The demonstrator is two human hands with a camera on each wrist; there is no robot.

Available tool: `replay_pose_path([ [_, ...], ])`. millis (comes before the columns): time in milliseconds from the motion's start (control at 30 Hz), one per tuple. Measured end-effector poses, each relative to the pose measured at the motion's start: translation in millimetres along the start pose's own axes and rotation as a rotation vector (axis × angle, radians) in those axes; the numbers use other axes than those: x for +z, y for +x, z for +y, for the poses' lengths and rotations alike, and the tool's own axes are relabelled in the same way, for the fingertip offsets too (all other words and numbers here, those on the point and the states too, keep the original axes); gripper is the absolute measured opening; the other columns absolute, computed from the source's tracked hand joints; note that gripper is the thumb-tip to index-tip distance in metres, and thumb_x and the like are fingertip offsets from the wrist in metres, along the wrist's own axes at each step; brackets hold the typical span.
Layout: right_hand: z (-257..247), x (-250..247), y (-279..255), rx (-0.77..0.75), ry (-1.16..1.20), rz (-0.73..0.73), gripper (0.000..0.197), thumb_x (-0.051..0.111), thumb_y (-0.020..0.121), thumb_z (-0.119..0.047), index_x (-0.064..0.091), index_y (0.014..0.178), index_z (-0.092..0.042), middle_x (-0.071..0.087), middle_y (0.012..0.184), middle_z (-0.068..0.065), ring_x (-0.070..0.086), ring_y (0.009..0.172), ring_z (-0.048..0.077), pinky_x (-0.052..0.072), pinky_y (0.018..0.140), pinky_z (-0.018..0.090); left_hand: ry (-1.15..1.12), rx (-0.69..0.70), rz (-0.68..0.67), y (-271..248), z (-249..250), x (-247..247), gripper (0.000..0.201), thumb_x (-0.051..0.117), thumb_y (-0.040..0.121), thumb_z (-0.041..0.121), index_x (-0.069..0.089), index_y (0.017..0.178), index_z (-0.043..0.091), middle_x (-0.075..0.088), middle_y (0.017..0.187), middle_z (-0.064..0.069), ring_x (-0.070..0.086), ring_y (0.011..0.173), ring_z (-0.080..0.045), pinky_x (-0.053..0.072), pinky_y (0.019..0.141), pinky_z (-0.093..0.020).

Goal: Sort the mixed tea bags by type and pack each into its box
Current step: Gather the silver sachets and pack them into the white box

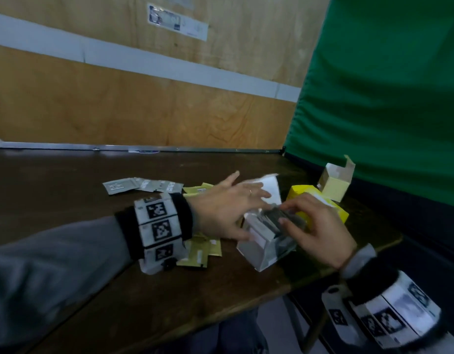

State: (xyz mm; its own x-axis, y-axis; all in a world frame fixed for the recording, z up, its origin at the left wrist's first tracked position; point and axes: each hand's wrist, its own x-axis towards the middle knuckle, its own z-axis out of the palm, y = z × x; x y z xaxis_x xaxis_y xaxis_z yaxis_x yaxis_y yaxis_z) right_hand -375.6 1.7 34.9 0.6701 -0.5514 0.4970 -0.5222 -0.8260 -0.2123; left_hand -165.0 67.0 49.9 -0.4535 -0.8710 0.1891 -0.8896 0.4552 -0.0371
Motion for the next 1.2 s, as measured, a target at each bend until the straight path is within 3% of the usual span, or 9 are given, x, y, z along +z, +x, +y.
replay_pose_path([
  [133,-49.7,7.1,-0.1,-0.079,0.278,-0.032,0.022,0.068,0.083,-0.022,0.058,0.102,-0.025,0.061,0.079,-0.011,0.059,0.073,0.006,0.042,0.060,0.010,-0.245,-0.138,0.236,-56.4,-35.2,-19.7,0.032,0.060,0.089,0.041,0.059,0.119,0.028,0.054,0.126,0.011,0.048,0.116,-0.003,0.037,0.098,-0.023],
  [233,-77.0,29.1,9.5,-0.127,0.276,-0.310,0.028,0.064,0.086,-0.023,0.056,0.113,-0.022,0.062,0.078,-0.010,0.059,0.073,0.005,0.046,0.062,0.014,-0.162,-0.430,-0.004,-90.0,-69.6,-9.5,0.029,0.059,0.090,0.041,0.060,0.113,0.025,0.057,0.115,0.006,0.054,0.106,-0.012,0.045,0.089,-0.029],
  [367,-102.9,56.7,34.9,-0.170,0.050,-0.622,0.043,0.060,0.089,-0.034,0.048,0.127,-0.017,0.066,0.104,-0.003,0.061,0.094,0.013,0.051,0.083,0.032,-0.015,-0.700,-0.446,-101.4,-100.2,28.1,0.062,0.055,0.087,0.055,0.046,0.130,0.011,0.053,0.129,-0.009,0.053,0.114,-0.025,0.044,0.094,-0.035],
  [467,-117.6,71.9,53.1,-0.196,-0.068,-0.747,0.047,0.058,0.090,-0.037,0.047,0.130,-0.016,0.062,0.115,0.000,0.059,0.102,0.019,0.050,0.085,0.033,-0.032,-0.839,-0.436,-91.8,-107.9,41.2,0.076,0.064,0.078,0.061,0.045,0.126,0.006,0.054,0.126,-0.012,0.054,0.106,-0.026,0.046,0.088,-0.035],
  [600,-132.2,78.4,79.2,-0.182,-0.111,-0.800,0.039,0.056,0.091,-0.034,0.054,0.125,-0.016,0.062,0.104,0.000,0.058,0.093,0.018,0.048,0.076,0.030,-0.186,-0.914,-0.379,-83.1,-115.6,28.1,0.069,0.081,0.071,0.034,0.052,0.125,0.002,0.060,0.119,-0.009,0.059,0.108,-0.025,0.049,0.086,-0.031],
  [767,-135.9,89.0,141.7,-0.094,-0.120,-0.725,0.034,0.058,0.089,-0.038,0.057,0.115,-0.016,0.061,0.105,0.005,0.058,0.097,0.022,0.050,0.084,0.035,-0.656,-1.102,0.109,-105.2,-153.9,-0.3,0.030,0.070,0.083,0.018,0.062,0.108,0.004,0.068,0.084,-0.009,0.062,0.062,-0.018,0.052,0.053,-0.027],
  [933,-139.6,124.7,205.2,0.002,-0.176,-0.750,0.047,0.058,0.090,-0.037,0.051,0.129,-0.014,0.059,0.123,0.007,0.057,0.109,0.024,0.049,0.091,0.035,-1.356,-1.182,0.818,-131.0,-179.8,-14.4,0.035,0.049,0.097,0.012,0.045,0.131,0.000,0.061,0.089,-0.012,0.063,0.070,-0.017,0.057,0.049,-0.021],
  [1100,-143.9,180.3,256.2,0.080,-0.273,-0.848,0.070,0.052,0.089,-0.050,0.032,0.144,-0.012,0.038,0.148,0.008,0.043,0.130,0.028,0.039,0.105,0.044,-1.488,-1.176,0.909,-138.4,-193.6,-15.3,0.038,0.030,0.103,0.008,0.033,0.140,0.002,0.062,0.105,-0.011,0.063,0.101,-0.024,0.054,0.076,-0.030],
  [1200,-149.3,208.0,273.3,0.100,-0.347,-0.836,0.074,0.047,0.086,-0.061,0.042,0.139,-0.010,0.045,0.142,0.011,0.047,0.126,0.030,0.040,0.103,0.043,-1.451,-1.196,0.875,-142.2,-197.7,-13.2,0.041,0.026,0.102,0.004,0.028,0.143,0.006,0.062,0.099,-0.011,0.065,0.089,-0.024,0.052,0.078,-0.034],
])
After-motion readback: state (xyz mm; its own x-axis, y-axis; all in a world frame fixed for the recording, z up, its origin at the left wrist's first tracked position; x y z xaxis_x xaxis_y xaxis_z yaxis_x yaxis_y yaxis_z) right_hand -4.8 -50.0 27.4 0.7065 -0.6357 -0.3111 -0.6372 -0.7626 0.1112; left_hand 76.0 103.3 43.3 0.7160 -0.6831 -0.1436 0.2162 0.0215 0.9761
